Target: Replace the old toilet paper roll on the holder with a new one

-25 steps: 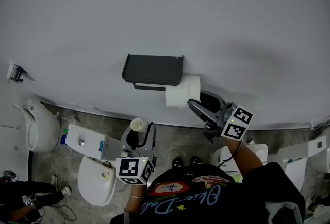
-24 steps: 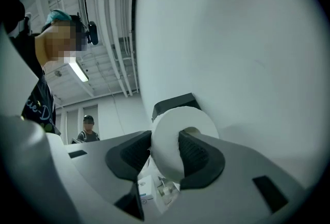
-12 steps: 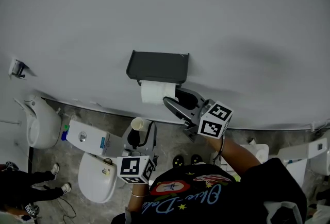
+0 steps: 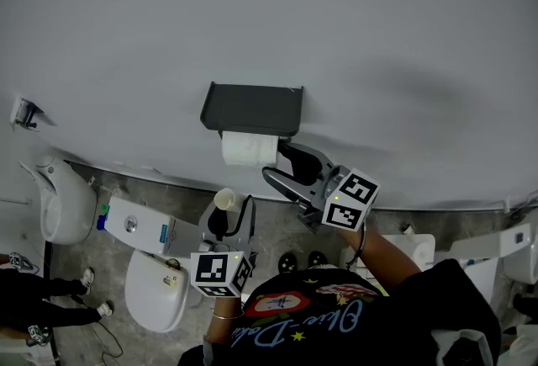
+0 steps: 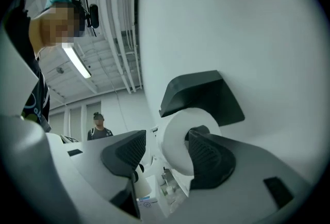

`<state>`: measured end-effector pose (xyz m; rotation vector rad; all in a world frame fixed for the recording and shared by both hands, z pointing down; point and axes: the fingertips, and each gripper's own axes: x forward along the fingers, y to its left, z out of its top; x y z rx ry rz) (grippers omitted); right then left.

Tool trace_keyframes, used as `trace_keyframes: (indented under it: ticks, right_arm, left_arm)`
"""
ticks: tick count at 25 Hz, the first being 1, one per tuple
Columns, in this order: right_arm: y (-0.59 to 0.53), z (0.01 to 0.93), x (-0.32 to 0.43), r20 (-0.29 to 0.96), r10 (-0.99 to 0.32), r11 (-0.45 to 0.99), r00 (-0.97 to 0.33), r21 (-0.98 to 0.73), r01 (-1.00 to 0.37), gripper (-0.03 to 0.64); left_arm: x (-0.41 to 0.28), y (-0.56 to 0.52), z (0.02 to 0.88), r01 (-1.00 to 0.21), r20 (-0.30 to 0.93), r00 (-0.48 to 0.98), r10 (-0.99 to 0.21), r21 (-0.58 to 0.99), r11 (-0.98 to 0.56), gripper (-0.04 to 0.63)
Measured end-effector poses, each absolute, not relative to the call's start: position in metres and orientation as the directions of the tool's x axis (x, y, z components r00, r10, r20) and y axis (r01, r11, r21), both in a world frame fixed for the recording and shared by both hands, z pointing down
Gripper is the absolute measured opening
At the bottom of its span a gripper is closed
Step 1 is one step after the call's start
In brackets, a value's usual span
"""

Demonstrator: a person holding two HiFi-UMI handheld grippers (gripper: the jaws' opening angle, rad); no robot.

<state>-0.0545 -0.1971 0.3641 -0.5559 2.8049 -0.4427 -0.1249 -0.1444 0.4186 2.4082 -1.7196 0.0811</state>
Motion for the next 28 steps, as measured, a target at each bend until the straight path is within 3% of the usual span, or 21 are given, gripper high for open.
trace_keyframes:
  ticks: [5,11,13,14,28]
  right_arm:
    - [-0.193,0.369,-0.025,-0.163,-0.488,0.854,-0.857,-0.291,-0.431,0.238]
    - [-0.182,0.377,-0.002,-0.045,-0.598,0.801,-0.8,-0.009,-0.599,0.223]
    - [-0.178,0.374,0.004,-0.062,-0.601,0.799,-0.797,-0.011,-0.602,0.041]
    - [-0.177,0.373,0.006,-0.068,-0.597,0.802,-0.799,-0.031,-0.596,0.021]
    - [-0.173,0.376,0.015,-0.057,-0.609,0.793,-0.791,-0.047,-0.607,0.014]
  left_arm:
    - [-0.121,-0.146,0.423,-0.942,0.16,0.334,-0.929,0.106,-0.32,0.189]
    - [-0.105,-0.151,0.423,-0.933,0.163,0.358,-0.92,0.1,-0.345,0.189]
    - [-0.099,-0.151,0.423,-0.93,0.164,0.366,-0.916,0.099,-0.354,0.189]
    - [-0.096,-0.151,0.423,-0.929,0.164,0.369,-0.915,0.098,-0.357,0.189]
    - [-0.089,-0.151,0.424,-0.929,0.168,0.369,-0.914,0.093,-0.358,0.189]
